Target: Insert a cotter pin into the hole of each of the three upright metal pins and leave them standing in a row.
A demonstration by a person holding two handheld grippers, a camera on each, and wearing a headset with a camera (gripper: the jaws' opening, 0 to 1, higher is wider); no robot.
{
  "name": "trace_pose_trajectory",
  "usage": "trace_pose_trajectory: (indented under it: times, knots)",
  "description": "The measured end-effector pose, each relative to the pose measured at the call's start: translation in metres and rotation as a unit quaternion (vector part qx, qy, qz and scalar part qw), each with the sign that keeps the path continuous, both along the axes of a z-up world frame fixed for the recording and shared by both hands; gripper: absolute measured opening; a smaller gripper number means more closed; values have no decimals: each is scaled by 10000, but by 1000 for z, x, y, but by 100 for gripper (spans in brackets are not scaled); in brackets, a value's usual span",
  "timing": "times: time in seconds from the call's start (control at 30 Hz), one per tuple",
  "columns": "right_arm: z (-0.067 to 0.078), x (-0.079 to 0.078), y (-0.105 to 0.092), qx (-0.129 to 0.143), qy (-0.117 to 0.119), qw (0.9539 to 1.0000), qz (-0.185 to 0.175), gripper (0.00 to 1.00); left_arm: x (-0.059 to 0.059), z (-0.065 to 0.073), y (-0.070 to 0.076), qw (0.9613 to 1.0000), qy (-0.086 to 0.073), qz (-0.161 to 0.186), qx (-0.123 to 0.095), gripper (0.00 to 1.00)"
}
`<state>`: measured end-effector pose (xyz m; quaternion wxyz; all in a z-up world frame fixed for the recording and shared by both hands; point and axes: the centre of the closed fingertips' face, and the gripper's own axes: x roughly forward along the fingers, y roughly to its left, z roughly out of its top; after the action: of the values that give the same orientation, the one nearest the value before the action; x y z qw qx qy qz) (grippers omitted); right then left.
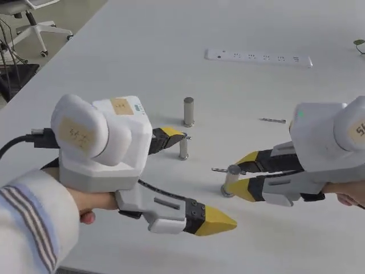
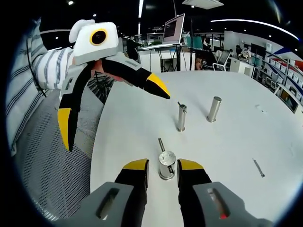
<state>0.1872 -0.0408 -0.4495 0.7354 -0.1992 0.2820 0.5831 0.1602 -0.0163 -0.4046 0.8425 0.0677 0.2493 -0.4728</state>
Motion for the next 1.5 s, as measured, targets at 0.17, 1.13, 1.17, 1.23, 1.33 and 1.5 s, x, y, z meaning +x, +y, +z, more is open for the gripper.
trace_pose_trajectory:
  times: [0.17,1.13,1.17,1.23,1.33,1.5]
  knots:
    - [-6,1,4,-20,75,10000,18,18,-7,-7,6,9999,81,93,84,99]
    - [-13,13,1,-179,22,9998,59,8,-20,-27,28,9974,386,604,46,99]
    - [-13,16,1,-197,2,9998,43,8,-20,-28,29,9975,385,594,89,99]
    - [-13,20,-1,-236,-43,9997,11,8,-21,-29,30,9974,398,597,104,99]
    - [-12,29,-3,-282,-83,9995,-88,8,-21,-29,31,9971,416,627,83,99]
    - [-11,38,-6,-242,-86,9995,-177,8,-21,-32,35,9963,471,710,113,98]
